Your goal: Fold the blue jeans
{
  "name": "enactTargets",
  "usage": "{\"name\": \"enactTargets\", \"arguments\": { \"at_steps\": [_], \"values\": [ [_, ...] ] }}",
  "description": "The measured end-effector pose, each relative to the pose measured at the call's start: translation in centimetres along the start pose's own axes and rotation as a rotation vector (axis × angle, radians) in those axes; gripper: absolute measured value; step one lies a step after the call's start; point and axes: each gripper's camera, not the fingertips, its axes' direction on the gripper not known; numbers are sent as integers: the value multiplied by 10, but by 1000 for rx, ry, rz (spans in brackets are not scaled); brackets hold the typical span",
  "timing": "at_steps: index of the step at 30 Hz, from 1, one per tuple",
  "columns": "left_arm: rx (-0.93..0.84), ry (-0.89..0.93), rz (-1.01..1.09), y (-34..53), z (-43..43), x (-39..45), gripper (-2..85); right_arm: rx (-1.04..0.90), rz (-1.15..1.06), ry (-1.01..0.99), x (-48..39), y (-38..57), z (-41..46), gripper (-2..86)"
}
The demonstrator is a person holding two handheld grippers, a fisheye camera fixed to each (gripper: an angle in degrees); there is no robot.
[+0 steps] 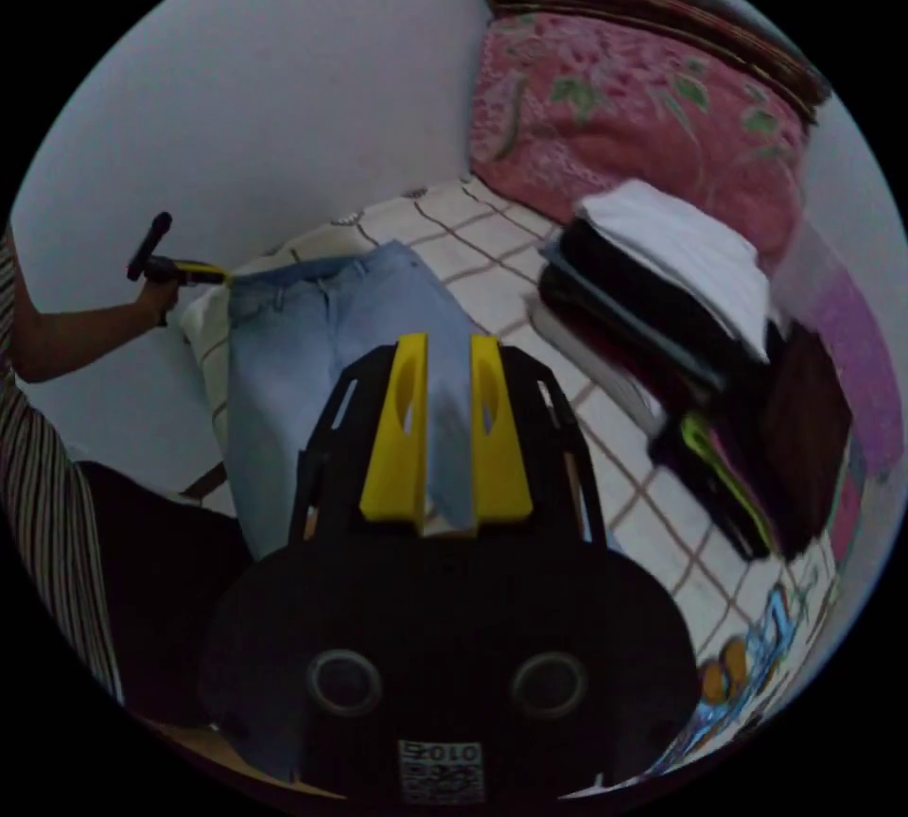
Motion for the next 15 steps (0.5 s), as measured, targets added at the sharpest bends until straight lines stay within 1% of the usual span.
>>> {"name": "enactTargets", "arguments": {
  "at_steps": [1,3,5,7,10,12,14,15],
  "values": [
    [9,7,8,2,-2,3,61,-31,35,33,2,38,-15,57],
    [24,112,33,13,-5,18,56,-78,106,65,5,92,-36,55],
    [8,192,65,26,-2,40,51,-107,200,53,8,162,-59,55],
    [-27,254,126,45,4,70,47,-137,267,47,7,212,-70,57],
    [-83,365,266,78,15,127,43,-186,353,-12,0,292,-75,67],
    [-144,416,363,102,23,167,41,-239,362,-45,-10,333,-70,71],
    [-174,443,401,119,30,185,44,-333,343,-120,-25,380,-55,73],
    [-182,436,413,130,35,190,49,-352,335,-143,-29,391,-51,74]
  ]
}}
